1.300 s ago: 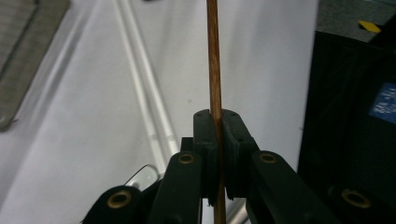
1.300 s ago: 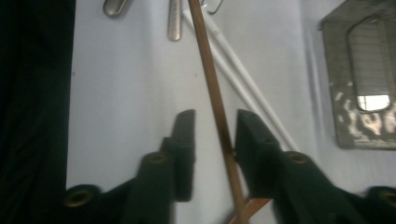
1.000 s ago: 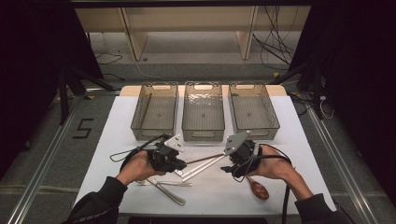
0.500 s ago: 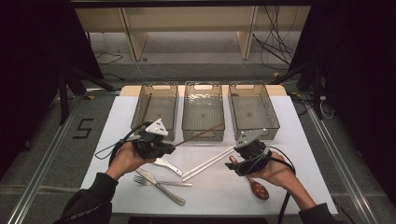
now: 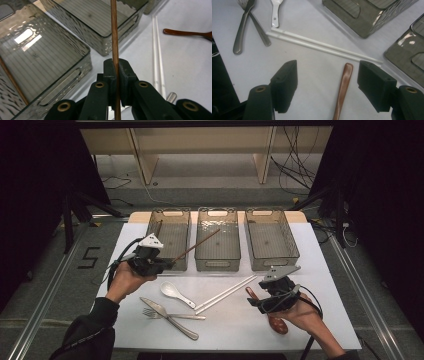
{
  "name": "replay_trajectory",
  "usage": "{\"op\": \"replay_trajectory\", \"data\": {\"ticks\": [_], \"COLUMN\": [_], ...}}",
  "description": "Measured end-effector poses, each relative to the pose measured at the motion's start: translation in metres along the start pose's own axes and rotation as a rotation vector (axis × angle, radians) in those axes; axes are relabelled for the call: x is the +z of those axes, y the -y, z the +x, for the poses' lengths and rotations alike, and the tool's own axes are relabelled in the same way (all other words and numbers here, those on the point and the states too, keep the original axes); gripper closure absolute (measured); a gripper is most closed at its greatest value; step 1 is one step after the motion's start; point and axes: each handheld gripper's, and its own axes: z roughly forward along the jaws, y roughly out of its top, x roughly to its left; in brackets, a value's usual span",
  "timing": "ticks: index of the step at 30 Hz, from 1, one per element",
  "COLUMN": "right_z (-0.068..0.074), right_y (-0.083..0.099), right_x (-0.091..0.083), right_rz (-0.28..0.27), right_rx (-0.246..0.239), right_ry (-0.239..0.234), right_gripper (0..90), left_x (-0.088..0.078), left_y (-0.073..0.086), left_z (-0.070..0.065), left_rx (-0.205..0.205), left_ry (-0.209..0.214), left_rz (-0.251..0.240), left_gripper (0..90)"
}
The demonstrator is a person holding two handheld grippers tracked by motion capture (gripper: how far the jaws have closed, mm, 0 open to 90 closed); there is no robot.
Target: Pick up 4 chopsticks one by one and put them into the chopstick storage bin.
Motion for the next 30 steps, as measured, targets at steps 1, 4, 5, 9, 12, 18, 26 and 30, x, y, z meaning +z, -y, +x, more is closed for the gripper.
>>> {"op": "replay_trajectory", "data": {"ticks": [1,4,5,9,12,18,26,30], "right_z": [0.0,0.001,0.002,0.003,0.003,0.004,0.006,0.007], "right_y": [0.001,0.003,0.004,0.006,0.007,0.009,0.01,0.011], "right_x": [0.0,-0.001,-0.001,-0.002,-0.003,-0.005,-0.006,-0.007], "right_rz": [0.001,0.002,0.003,0.005,0.004,-0.001,-0.003,-0.002], "right_rx": [0.003,0.006,0.007,0.011,0.014,0.025,0.019,0.016], "right_ry": [0.0,-0.004,-0.001,-0.005,-0.005,-0.005,-0.009,-0.009], "right_gripper": [33.5,33.5,33.5,33.4,32.9,31.8,31.6,31.6], "left_x": [0.0,0.002,0.002,0.005,0.007,0.013,0.023,0.027], "left_y": [-0.001,-0.003,-0.004,-0.006,-0.009,-0.016,-0.023,-0.022], "left_z": [0.002,0.01,0.013,0.025,0.032,0.045,0.062,0.072], "left_rx": [-0.005,-0.026,-0.037,-0.072,-0.088,-0.12,-0.157,-0.187], "left_ry": [-0.005,-0.021,-0.03,-0.055,-0.069,-0.102,-0.137,-0.16], "left_rz": [0.0,-0.005,-0.011,-0.022,-0.02,-0.027,-0.012,-0.012], "left_gripper": [85.1,85.1,85.1,85.1,85.1,85.1,85.1,85.1]}}
